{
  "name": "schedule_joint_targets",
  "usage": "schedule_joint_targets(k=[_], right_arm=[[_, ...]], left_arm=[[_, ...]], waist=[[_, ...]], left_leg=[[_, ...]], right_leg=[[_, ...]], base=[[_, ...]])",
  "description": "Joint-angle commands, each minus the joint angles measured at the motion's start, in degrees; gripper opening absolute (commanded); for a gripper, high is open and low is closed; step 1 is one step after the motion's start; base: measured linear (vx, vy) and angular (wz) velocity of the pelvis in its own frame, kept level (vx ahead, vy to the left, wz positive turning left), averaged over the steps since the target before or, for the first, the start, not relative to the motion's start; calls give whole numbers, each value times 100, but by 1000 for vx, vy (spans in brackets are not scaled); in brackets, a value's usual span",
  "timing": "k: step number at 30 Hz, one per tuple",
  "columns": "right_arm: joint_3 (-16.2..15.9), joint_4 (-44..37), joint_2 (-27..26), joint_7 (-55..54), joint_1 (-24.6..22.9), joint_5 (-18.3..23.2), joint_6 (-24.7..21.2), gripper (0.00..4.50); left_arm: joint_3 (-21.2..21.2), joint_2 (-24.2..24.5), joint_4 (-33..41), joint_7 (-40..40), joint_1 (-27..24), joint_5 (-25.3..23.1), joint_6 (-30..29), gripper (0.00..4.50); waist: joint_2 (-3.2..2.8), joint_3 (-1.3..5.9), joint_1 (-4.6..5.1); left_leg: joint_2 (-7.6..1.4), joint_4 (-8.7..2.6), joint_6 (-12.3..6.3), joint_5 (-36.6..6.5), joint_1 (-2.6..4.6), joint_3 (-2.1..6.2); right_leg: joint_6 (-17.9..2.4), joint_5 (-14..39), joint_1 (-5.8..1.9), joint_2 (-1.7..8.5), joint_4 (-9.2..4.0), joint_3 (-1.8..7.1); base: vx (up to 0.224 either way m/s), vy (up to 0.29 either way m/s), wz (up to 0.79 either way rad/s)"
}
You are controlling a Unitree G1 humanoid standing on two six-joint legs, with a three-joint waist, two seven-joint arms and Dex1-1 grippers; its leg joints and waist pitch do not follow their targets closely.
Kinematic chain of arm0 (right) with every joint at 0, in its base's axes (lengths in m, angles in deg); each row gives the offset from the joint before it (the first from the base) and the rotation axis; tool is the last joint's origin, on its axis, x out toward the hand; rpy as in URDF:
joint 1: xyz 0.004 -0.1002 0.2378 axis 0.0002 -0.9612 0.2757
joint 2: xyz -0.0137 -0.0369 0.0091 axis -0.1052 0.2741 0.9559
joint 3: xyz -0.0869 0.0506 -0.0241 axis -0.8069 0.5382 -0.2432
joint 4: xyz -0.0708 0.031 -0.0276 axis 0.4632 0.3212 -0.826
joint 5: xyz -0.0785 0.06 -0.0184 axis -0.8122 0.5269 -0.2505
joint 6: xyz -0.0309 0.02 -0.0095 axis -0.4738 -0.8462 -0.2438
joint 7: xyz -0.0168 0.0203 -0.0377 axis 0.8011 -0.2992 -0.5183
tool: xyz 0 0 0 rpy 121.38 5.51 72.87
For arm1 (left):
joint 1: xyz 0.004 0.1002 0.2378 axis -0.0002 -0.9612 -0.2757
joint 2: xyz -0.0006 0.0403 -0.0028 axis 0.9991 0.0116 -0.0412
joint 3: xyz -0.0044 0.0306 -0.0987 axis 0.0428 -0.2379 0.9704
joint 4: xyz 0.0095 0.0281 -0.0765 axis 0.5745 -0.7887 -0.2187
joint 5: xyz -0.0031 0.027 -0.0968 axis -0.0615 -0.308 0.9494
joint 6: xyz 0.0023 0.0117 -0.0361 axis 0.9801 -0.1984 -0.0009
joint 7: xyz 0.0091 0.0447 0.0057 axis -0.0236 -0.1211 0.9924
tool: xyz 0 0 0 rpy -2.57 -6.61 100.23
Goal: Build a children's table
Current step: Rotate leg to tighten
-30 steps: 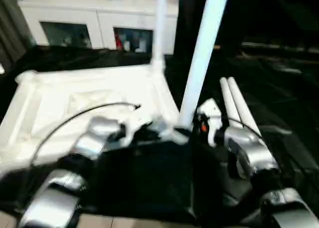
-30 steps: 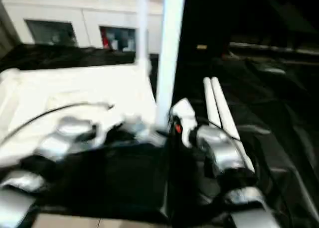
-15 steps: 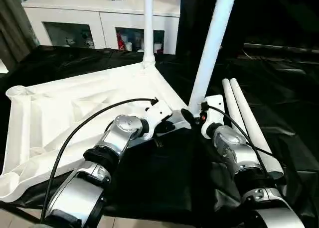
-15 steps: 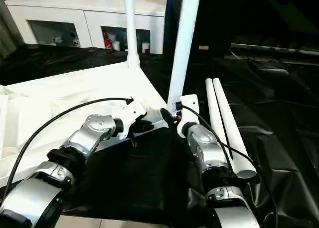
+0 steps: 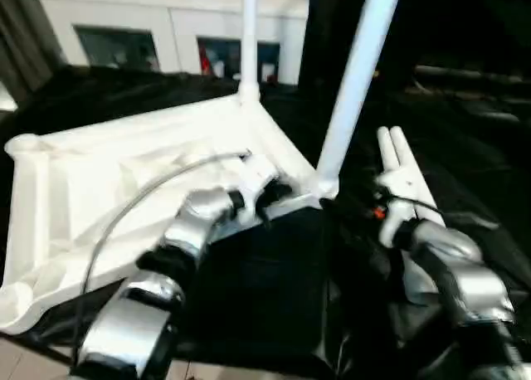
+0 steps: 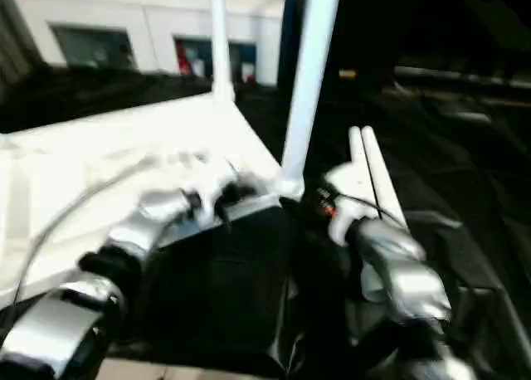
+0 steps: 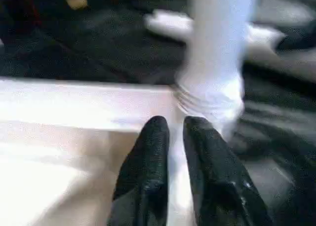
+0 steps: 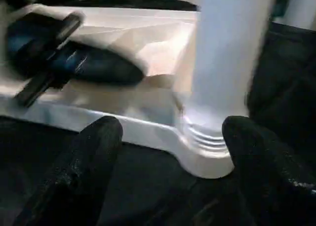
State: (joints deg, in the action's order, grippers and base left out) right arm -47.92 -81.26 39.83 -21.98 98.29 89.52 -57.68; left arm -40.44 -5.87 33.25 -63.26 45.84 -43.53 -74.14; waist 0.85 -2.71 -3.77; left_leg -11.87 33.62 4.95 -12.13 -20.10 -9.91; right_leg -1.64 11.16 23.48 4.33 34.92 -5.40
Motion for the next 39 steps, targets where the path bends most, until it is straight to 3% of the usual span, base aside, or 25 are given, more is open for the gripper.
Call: schedule_joint_targets(k=[1,3,4,6,7,8,9,10,12,16,18,20,21,27,31,34,39], right_arm=[[56,-445,141,216,-135,253,-256,363],[-51,-539,134,218,-201,224,-330,363],[-186,-536,78,120,-225,124,-380,363],[-254,-446,17,-11,-195,23,-404,363],[-422,1,-261,-529,-14,-388,-327,363],[-422,1,-261,-529,-14,-388,-327,363],[-484,177,-379,-722,59,-535,-295,363],[-582,406,-513,-925,155,-715,-225,363],[-807,717,-702,-1128,291,-959,-131,363],[-946,1026,-930,-1331,463,-1060,-116,363],[-1071,1457,-1102,-1573,710,-1212,-69,363],[-1068,1687,-1187,-1703,846,-1289,1,363],[-1053,1834,-1239,-1776,935,-1335,57,363],[-897,2707,-1389,-2165,1451,-1453,457,363],[-835,3042,-1422,-2264,1724,-1461,621,363],[-802,3236,-1436,-2273,1842,-1470,747,363],[-798,3578,-1435,-2274,1950,-1501,973,363]], left_arm=[[185,277,200,114,77,62,-155,105],[281,560,334,194,55,1,-277,125],[376,865,472,287,25,-78,-422,131],[436,1013,528,401,15,-114,-559,140],[615,1481,666,726,-27,-261,-937,149],[615,1481,666,726,-27,-261,-937,162],[678,1677,725,855,-50,-341,-1086,162],[714,1949,785,997,-96,-504,-1184,174],[805,2411,970,1191,-219,-748,-1448,190],[898,2879,1220,1316,-388,-966,-1765,207],[875,3367,1364,1386,-601,-1196,-2033,225],[816,3555,1354,1414,-720,-1283,-2137,237],[751,3655,1298,1388,-805,-1338,-2172,244],[502,3796,1271,922,-1373,-1420,-2336,285],[353,3829,1177,902,-1504,-1520,-2286,316],[393,3892,1126,1183,-1458,-1572,-2207,336],[649,3939,1076,1758,-1266,-1564,-2244,369]], waist=[[53,380,-32],[20,363,-7],[16,351,19],[-6,337,62],[44,331,68],[8,337,77],[-32,328,110],[-12,326,112],[-41,347,143],[-67,367,144],[-76,354,115],[-83,344,113],[-54,330,124],[-84,308,104],[-133,329,80],[-81,345,79],[-73,356,73]], left_leg=[[-142,-296,-955,-87,-52,22],[-145,-310,-858,-253,-41,24],[-144,-330,-733,-357,-41,31],[-141,-347,-527,-517,-16,31],[-140,-348,-442,-592,-1,19],[-160,-362,-349,-575,6,34],[-130,-364,-232,-533,1,33],[-130,-359,-235,-512,2,30],[-139,-364,-174,-340,-9,49],[-135,-329,-251,44,30,34],[-150,-341,-227,-31,32,30],[-142,-356,-138,-210,40,26],[-138,-367,-113,-269,29,23],[-147,-405,113,-700,43,36],[-141,-384,111,-614,65,30],[-130,-372,55,-511,42,29],[-130,-359,-9,-442,43,29]], right_leg=[[-1363,-274,-441,399,-324,321],[-1281,101,-427,391,-357,311],[-1205,376,-424,389,-377,307],[-1126,706,-396,376,-403,305],[-1098,868,-382,375,-430,309],[-1135,870,-354,387,-375,316],[-1114,858,-358,370,-394,316],[-1107,804,-367,369,-398,320],[-1156,506,-379,363,-321,321],[-1433,-388,-366,354,-223,344],[-1487,-417,-360,371,-214,346],[-1457,-204,-355,385,-231,355],[-1432,-117,-360,380,-244,358],[-1305,535,-349,405,-293,374],[-1375,150,-336,385,-258,379],[-1410,-50,-368,385,-237,373],[-1450,-99,-369,386,-221,364]], base=[[0,0,0],[0,0,0],[0,0,0],[0,0,0],[0,0,0],[0,0,0],[0,0,0],[0,0,0],[0,0,0],[0,0,0],[0,0,0],[0,0,0],[0,0,0],[0,0,0],[0,0,0],[0,0,0],[0,0,0]])
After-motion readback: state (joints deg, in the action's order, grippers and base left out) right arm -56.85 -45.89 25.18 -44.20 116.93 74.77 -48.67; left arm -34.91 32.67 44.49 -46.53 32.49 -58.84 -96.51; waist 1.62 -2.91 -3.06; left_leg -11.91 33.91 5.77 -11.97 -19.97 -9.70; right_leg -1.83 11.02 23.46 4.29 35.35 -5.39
